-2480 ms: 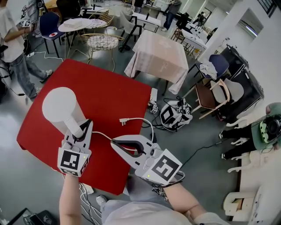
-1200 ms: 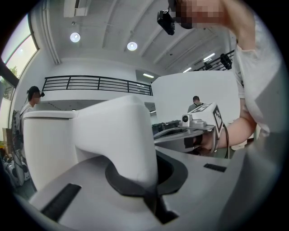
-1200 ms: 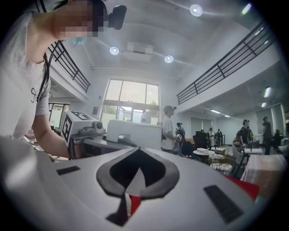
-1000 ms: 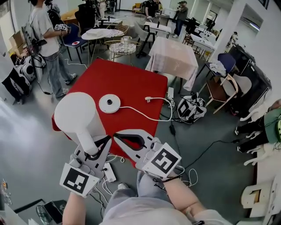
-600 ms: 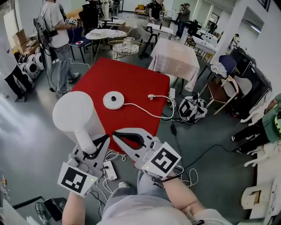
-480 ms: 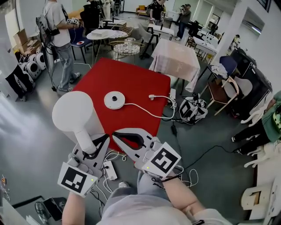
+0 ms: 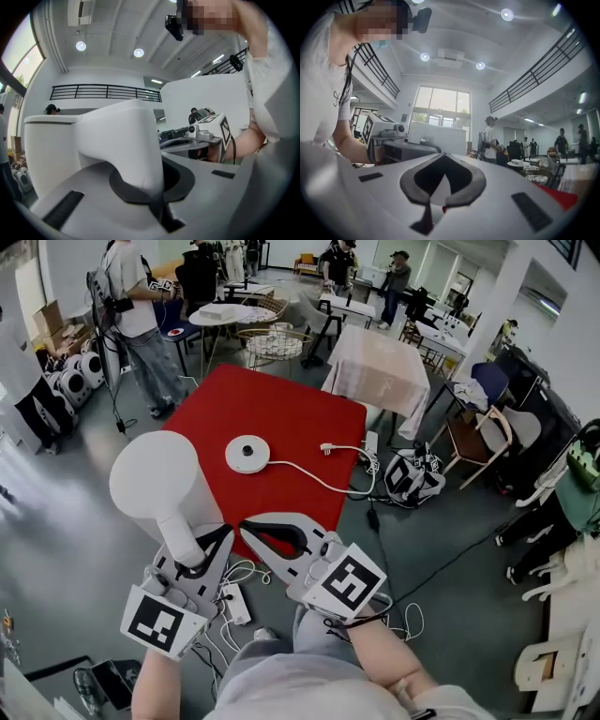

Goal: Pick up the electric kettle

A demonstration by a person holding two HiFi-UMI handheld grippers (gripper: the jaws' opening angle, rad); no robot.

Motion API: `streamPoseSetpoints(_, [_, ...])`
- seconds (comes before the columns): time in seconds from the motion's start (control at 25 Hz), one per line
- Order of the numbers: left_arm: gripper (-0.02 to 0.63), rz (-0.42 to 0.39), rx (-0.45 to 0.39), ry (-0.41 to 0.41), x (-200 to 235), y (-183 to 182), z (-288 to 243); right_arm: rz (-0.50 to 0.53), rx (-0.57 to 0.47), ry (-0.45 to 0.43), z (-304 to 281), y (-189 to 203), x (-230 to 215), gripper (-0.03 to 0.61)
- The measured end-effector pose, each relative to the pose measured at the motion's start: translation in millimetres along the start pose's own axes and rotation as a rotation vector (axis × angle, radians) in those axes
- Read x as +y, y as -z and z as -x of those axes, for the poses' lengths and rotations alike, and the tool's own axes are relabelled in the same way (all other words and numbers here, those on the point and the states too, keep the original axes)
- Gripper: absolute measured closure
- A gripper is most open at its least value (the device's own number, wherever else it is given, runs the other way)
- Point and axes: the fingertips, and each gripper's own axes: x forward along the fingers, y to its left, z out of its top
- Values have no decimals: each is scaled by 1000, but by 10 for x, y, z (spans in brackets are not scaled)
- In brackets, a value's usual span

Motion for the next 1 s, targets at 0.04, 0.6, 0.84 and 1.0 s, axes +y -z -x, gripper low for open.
streamPoseSetpoints(0.04, [607,0,-1,1,-2,-2,-2,0,0,-1,1,1,1,571])
streamPoseSetpoints(0.6, [607,-4,-9,-10,5,-17,-24,6,-8,-5,15,-24,-14,571])
streamPoseSetpoints(0.84, [607,-5,-1,-16,-7,22,-44,10,-14,-6,30,-15,-36,571])
streamPoseSetpoints(1.0, [607,6,4,-14,-13,15,-77,12,-17,-10,39,-27,-69,571])
